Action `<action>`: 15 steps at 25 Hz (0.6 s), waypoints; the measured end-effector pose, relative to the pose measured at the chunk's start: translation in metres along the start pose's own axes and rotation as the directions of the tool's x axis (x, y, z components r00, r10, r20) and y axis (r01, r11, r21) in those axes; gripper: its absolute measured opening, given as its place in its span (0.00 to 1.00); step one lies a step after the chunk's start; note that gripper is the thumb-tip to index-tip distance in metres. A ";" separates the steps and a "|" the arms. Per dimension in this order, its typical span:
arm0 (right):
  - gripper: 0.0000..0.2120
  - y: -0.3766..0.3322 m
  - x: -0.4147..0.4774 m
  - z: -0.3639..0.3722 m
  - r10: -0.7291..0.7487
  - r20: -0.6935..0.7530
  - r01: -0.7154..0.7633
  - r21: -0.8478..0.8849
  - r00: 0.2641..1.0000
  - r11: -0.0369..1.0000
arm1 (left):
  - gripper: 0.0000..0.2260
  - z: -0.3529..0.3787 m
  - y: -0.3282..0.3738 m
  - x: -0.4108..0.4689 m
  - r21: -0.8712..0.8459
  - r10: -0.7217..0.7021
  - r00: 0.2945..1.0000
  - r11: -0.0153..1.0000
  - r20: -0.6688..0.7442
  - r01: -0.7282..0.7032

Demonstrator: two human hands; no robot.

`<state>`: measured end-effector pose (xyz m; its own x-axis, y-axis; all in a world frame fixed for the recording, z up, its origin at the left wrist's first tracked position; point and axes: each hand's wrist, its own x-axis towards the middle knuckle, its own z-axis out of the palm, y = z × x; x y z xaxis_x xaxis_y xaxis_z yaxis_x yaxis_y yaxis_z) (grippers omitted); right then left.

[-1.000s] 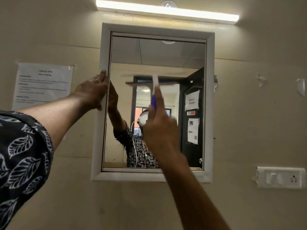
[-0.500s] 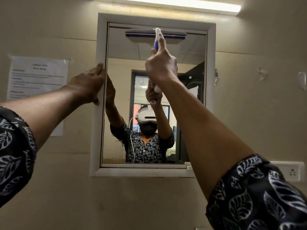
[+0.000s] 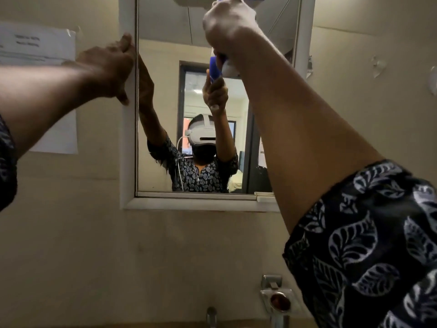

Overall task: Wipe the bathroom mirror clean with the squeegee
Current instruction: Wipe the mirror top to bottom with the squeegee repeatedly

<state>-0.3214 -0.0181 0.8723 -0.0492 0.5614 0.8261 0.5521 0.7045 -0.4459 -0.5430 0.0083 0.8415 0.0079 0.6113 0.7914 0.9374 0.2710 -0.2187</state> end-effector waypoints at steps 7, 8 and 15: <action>0.33 0.041 -0.100 0.026 0.059 0.138 -0.073 0.098 0.989 0.993 | 0.51 0.003 0.000 0.003 0.011 -0.018 1.000 1.000 -0.022 0.018; 0.34 0.049 -0.119 0.033 0.057 0.146 -0.071 0.095 0.988 0.993 | 0.52 0.003 0.001 0.003 0.014 -0.016 1.000 1.000 -0.024 0.017; 0.27 0.091 -0.213 0.061 0.179 0.253 -0.194 0.034 0.951 0.981 | 0.53 0.003 0.000 0.002 -0.020 -0.021 1.000 1.000 -0.022 0.020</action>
<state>-0.3112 -0.0469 0.6343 -0.1582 0.7696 0.6186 0.5227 0.5968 -0.6088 -0.5441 0.0123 0.8413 -0.0038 0.5887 0.8083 0.9442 0.2684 -0.1910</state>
